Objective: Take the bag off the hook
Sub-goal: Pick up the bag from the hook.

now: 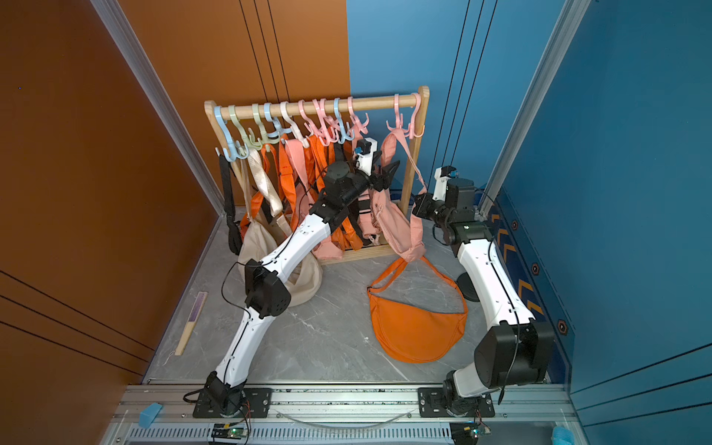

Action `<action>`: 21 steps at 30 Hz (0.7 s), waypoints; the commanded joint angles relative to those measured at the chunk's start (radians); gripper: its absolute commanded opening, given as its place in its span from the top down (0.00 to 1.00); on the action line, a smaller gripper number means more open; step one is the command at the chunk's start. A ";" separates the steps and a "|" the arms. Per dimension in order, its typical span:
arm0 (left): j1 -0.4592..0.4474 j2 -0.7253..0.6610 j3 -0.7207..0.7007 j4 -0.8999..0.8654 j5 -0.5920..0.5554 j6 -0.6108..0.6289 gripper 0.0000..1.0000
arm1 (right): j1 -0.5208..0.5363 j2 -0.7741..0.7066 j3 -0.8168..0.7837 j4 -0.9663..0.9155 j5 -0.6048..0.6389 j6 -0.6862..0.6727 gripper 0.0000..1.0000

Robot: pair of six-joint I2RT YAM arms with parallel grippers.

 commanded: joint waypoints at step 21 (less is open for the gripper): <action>-0.022 0.063 0.064 0.157 -0.040 0.055 0.95 | 0.009 -0.043 -0.016 -0.021 -0.012 -0.005 1.00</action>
